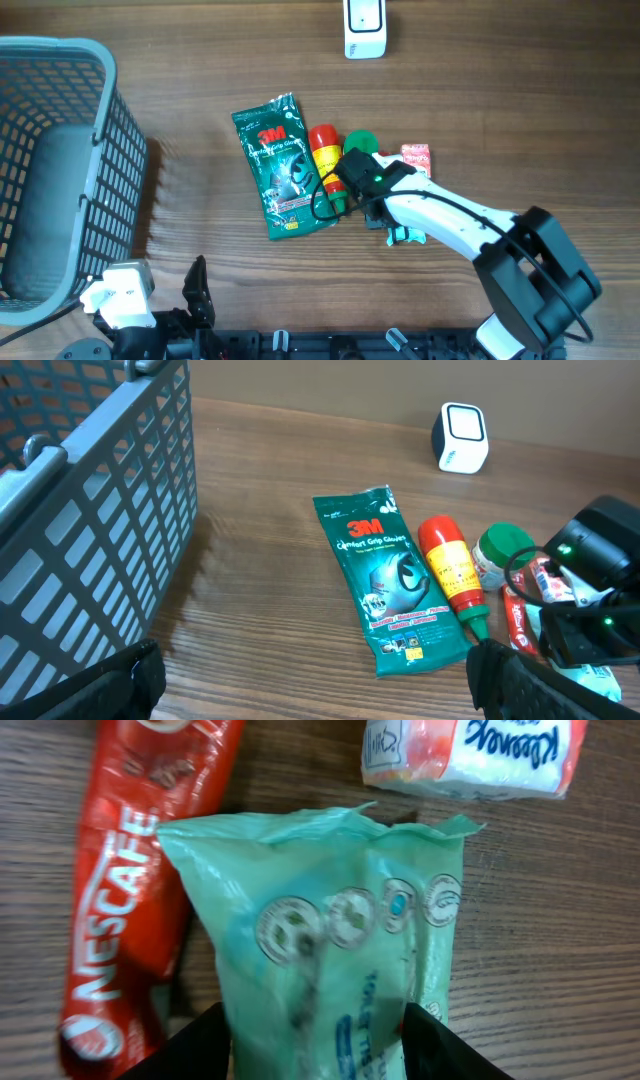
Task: Scan the item barcode
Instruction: 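Lift wipes pack with right gripper and carry it toward white scanner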
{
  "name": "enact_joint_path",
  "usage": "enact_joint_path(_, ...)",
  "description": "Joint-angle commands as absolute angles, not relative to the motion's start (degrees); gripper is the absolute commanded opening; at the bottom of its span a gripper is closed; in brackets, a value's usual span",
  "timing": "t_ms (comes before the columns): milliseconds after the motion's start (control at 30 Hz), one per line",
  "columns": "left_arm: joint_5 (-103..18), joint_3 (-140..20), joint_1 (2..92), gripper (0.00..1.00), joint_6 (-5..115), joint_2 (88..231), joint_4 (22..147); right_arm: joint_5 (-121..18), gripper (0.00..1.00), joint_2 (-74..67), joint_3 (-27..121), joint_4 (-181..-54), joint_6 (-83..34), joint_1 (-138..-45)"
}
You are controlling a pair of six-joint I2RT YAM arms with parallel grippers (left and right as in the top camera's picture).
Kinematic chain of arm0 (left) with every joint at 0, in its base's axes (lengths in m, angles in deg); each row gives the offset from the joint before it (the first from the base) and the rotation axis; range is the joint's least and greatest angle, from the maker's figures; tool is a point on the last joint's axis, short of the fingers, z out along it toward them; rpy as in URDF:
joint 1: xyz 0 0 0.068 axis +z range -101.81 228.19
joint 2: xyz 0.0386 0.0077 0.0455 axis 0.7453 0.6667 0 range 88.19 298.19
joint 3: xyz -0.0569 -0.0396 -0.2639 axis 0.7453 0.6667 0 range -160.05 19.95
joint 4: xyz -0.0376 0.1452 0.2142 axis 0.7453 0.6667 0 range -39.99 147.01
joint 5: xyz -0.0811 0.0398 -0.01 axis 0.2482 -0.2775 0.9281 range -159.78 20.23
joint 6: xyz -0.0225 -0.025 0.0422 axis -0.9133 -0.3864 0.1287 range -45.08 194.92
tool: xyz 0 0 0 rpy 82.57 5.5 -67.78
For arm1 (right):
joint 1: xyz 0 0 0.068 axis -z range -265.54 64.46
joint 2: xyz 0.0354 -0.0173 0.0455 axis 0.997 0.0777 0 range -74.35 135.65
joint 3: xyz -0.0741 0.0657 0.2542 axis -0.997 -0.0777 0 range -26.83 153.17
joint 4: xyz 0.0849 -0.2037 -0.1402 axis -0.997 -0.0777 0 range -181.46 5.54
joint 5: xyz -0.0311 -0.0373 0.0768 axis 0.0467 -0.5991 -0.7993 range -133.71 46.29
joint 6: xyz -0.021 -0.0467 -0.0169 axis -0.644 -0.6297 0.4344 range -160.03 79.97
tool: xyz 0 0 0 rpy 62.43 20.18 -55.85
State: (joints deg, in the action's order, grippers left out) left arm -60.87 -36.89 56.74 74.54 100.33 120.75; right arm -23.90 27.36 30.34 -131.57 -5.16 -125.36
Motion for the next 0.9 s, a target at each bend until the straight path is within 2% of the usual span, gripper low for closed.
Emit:
enact_joint_path(0,-60.19,-36.94,57.05,1.0,73.77,99.87,120.55,-22.37,0.51,31.69,30.8,-131.46,-3.85,-125.46)
enact_joint_path(67,-60.17,-36.94,57.05,1.0,73.77,99.87,120.55,-23.33,0.48,33.42,30.8,-131.48,-3.87,-125.46)
enact_joint_path(200,-60.17,-36.94,57.05,1.0,73.77,99.87,120.55,-30.54,0.19,34.93,30.89,-131.05,-3.8,-125.44)
enact_joint_path(300,-60.19,-36.94,57.05,1.0,73.77,99.87,120.55,-34.46,0.05,34.49,32.85,-131.44,-3.91,-124.98)
enact_joint_path(433,-60.17,-36.94,57.05,1.0,73.77,99.87,120.55,-40.77,0.05,31.6,39.94,-137.84,-6.75,-124.52)
enact_joint_path(533,-60.17,-36.94,57.05,1.0,73.77,99.87,120.55,-57.51,0.05,26.38,42.27,-139.64,-17.01,-124.52)
enact_joint_path(700,-60.19,-36.94,57.05,1.0,73.77,99.87,120.55,-77.58,0.05,18.1,42.16,-143.09,-31.37,-124.52)
enact_joint_path(867,-60.17,-36.94,57.05,1.0,73.77,99.87,120.55,-100.22,0.05,16.78,42.06,-138.08,-34.56,-124.52)
